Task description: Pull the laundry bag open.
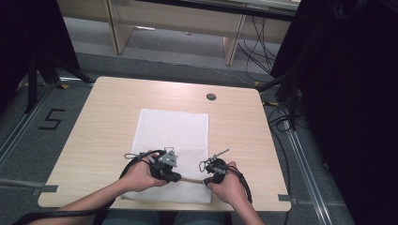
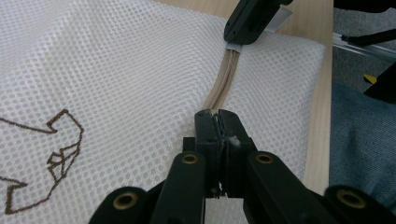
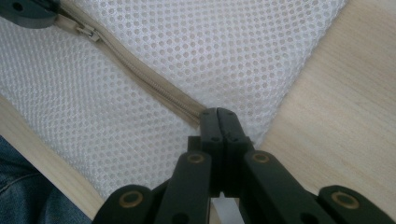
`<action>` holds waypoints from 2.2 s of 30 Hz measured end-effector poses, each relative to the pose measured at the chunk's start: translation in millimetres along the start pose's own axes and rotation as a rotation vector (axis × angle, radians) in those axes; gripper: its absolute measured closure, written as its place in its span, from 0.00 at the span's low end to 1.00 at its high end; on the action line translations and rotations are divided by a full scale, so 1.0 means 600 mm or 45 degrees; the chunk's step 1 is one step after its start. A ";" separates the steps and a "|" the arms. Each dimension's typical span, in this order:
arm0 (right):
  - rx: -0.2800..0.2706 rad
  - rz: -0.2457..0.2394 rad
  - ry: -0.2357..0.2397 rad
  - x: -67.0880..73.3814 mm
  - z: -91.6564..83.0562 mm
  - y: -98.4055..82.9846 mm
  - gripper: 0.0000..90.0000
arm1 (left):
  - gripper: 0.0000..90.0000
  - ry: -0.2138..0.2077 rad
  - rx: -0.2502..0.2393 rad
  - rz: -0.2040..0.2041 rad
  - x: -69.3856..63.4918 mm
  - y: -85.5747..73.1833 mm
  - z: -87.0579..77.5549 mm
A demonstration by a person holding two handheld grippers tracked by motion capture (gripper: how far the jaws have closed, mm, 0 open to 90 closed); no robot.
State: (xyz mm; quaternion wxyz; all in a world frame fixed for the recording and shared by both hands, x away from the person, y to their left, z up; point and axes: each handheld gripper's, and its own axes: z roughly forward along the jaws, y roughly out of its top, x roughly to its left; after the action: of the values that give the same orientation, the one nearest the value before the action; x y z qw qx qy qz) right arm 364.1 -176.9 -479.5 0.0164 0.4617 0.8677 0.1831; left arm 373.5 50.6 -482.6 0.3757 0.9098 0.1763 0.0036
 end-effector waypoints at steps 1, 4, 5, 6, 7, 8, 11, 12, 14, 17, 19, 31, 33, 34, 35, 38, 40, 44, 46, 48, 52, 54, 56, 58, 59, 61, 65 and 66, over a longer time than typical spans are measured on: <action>0.000 0.000 0.000 0.000 0.000 0.000 1.00 | 0.97 0.002 0.009 0.016 0.001 0.000 -0.001; -0.012 -0.030 -0.001 -0.003 0.001 0.001 1.00 | 0.98 -0.008 0.008 0.011 0.000 -0.002 -0.007; -0.012 -0.030 -0.001 -0.003 0.001 0.001 1.00 | 0.98 -0.008 0.008 0.011 0.000 -0.002 -0.007; -0.005 -0.017 0.003 -0.002 0.001 0.000 1.00 | 0.98 -0.002 0.002 0.008 -0.001 -0.002 -0.008; -0.009 -0.049 -0.006 -0.004 0.001 0.001 1.00 | 0.98 -0.012 0.004 0.023 -0.001 -0.002 -0.008; -0.017 -0.050 -0.022 -0.001 0.001 0.000 1.00 | 0.98 -0.012 0.005 0.021 -0.001 -0.003 -0.009; -0.017 -0.054 -0.033 0.001 0.002 0.001 1.00 | 0.98 -0.025 -0.009 -0.007 0.001 -0.005 -0.009; -0.017 -0.054 -0.033 0.001 0.002 0.001 1.00 | 0.98 0.001 0.019 0.009 0.001 -0.006 -0.011; -0.001 -0.039 -0.059 0.001 0.002 0.001 1.00 | 0.98 -0.034 -0.028 -0.050 0.007 -0.011 -0.021; 0.002 -0.065 -0.050 0.002 0.002 0.003 1.00 | 0.98 -0.025 -0.018 -0.018 0.006 -0.011 -0.027; 0.009 -0.046 -0.049 0.002 0.002 0.003 1.00 | 0.98 -0.019 -0.014 -0.015 0.006 -0.013 -0.027; 0.006 -0.036 -0.030 0.000 0.002 0.004 1.00 | 0.97 0.014 -0.019 -0.065 0.015 -0.045 -0.062; 0.002 -0.048 -0.034 -0.002 0.002 0.004 1.00 | 0.98 0.015 -0.026 -0.069 0.016 -0.050 -0.065; 0.003 -0.048 -0.034 -0.002 0.002 0.004 1.00 | 0.97 0.017 -0.028 -0.068 0.016 -0.051 -0.067; 0.002 -0.050 -0.033 -0.001 0.002 0.004 1.00 | 0.97 0.017 -0.028 -0.068 0.016 -0.051 -0.067; 0.001 -0.053 -0.034 -0.002 0.002 0.004 1.00 | 0.97 0.024 -0.025 -0.086 0.016 -0.055 -0.073; 0.003 -0.040 -0.031 -0.001 0.002 0.003 1.00 | 0.97 0.023 -0.027 -0.080 0.017 -0.056 -0.074; -0.001 -0.051 -0.033 -0.002 0.002 0.004 1.00 | 0.97 0.027 -0.018 -0.093 0.019 -0.061 -0.080; 0.002 -0.047 -0.033 -0.002 0.002 0.004 1.00 | 0.97 0.019 -0.029 -0.102 0.020 -0.062 -0.080; 0.001 -0.048 -0.032 -0.002 0.002 0.003 1.00 | 0.97 0.029 -0.019 -0.072 0.020 -0.062 -0.082; -0.005 -0.046 -0.028 -0.002 0.002 0.003 1.00 | 0.97 0.010 -0.030 -0.094 0.022 -0.065 -0.084; -0.011 -0.033 -0.026 -0.001 0.003 0.003 1.00 | 0.97 0.014 -0.033 -0.090 0.021 -0.065 -0.084; -0.012 -0.046 -0.029 -0.002 0.003 0.003 1.00 | 0.97 0.014 -0.024 -0.069 0.024 -0.065 -0.085; 0.009 -0.003 -0.016 0.001 0.002 0.002 1.00 | 0.98 0.026 -0.009 -0.075 0.023 -0.066 -0.085; -0.005 -0.029 -0.020 -0.001 0.003 0.002 1.00 | 0.97 0.027 -0.009 -0.096 0.025 -0.070 -0.087; -0.006 -0.041 -0.022 -0.002 0.003 0.003 1.00 | 0.97 0.028 -0.011 -0.090 0.027 -0.072 -0.090; 0.002 -0.050 -0.031 -0.003 0.002 0.004 1.00 | 0.97 0.036 -0.011 -0.100 0.025 -0.075 -0.094; 0.007 -0.032 -0.028 0.000 0.002 0.003 1.00 | 0.97 0.028 -0.017 -0.104 0.027 -0.077 -0.095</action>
State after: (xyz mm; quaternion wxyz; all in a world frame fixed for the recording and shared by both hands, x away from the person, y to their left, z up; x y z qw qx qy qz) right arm 366.0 -175.6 -479.8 0.0272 0.4527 0.8738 0.1755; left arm 365.9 125.2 -475.1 0.3798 0.8992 0.2173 -0.0003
